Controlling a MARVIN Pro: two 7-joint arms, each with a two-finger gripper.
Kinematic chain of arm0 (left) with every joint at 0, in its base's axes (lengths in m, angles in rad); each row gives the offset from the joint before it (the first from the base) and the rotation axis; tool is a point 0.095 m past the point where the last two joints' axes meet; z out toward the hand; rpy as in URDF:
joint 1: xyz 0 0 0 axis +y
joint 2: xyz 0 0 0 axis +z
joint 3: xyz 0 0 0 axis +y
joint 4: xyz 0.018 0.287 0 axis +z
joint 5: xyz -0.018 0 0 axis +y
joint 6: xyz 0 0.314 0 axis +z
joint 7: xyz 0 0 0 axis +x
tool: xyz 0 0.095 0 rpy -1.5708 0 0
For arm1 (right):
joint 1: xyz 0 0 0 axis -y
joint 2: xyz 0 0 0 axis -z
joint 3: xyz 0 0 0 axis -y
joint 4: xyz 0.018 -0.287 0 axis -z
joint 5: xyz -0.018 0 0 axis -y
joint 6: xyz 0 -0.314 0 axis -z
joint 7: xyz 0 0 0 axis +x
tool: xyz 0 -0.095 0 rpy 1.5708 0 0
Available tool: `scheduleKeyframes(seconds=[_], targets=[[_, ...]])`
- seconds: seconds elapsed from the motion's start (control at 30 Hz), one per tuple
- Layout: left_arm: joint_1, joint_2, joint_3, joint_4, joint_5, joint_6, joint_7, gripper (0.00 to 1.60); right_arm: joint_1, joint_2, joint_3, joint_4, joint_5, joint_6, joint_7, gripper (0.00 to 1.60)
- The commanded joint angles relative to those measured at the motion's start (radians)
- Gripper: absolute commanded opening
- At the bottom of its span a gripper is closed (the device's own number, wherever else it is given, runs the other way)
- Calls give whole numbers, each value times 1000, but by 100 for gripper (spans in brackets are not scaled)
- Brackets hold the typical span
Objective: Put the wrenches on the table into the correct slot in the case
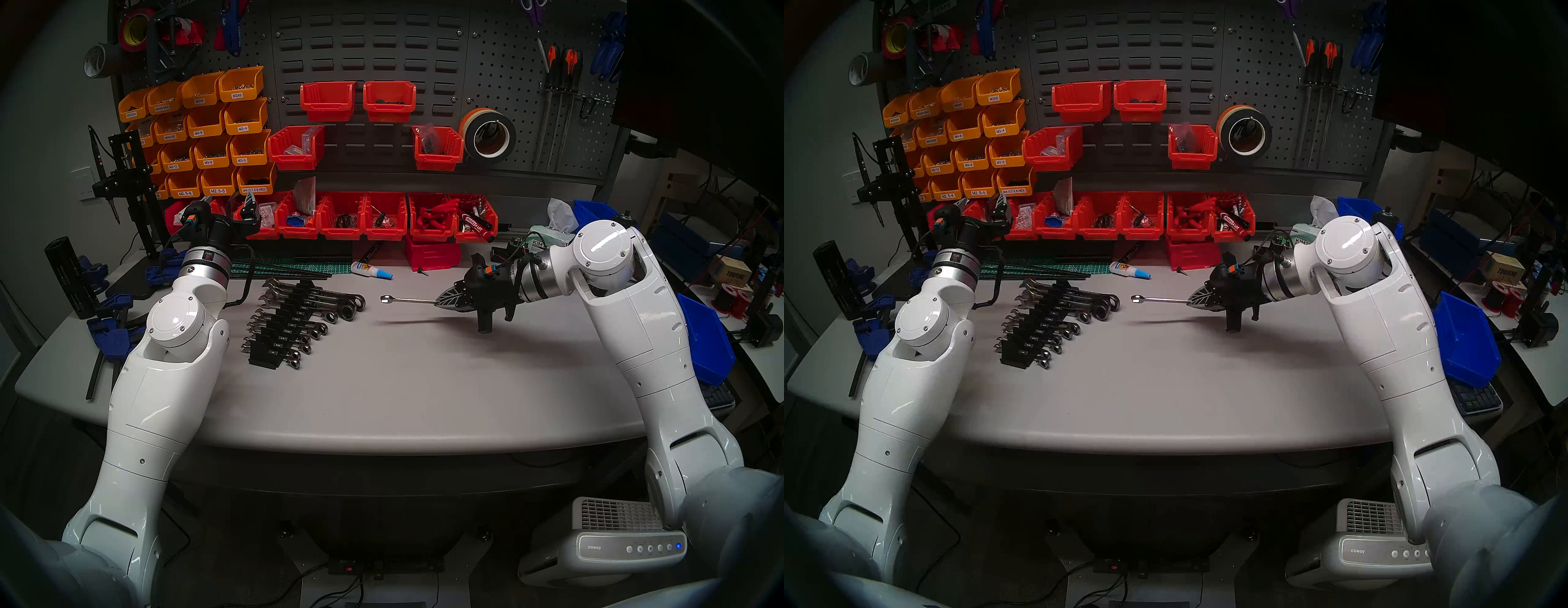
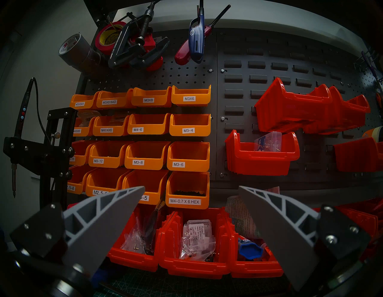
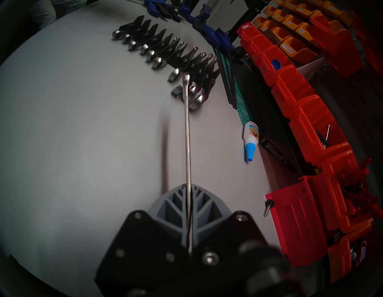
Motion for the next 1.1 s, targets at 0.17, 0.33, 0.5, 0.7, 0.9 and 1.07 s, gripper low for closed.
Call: scheduleKeyframes(seconds=[0.17,0.33,0.5,0.7,0.9,1.07], targets=[[-32,1,-8,-28,0,-12,0,160,14,-8,34,-23,21,-8,-18,0],[-32,1,-8,-28,0,-12,0,160,14,-9,36,-23,21,-10,-18,0],[-32,1,-8,-28,0,-12,0,160,13,-11,38,-22,21,-12,-16,0],[-32,1,-8,-28,0,-12,0,160,12,-13,40,-22,19,-13,-15,0],[-32,1,-8,-28,0,-12,0,160,12,-14,42,-22,18,-14,-14,0],[-32,1,-8,-28,0,-12,0,160,12,-15,43,-22,17,-14,-13,0]])
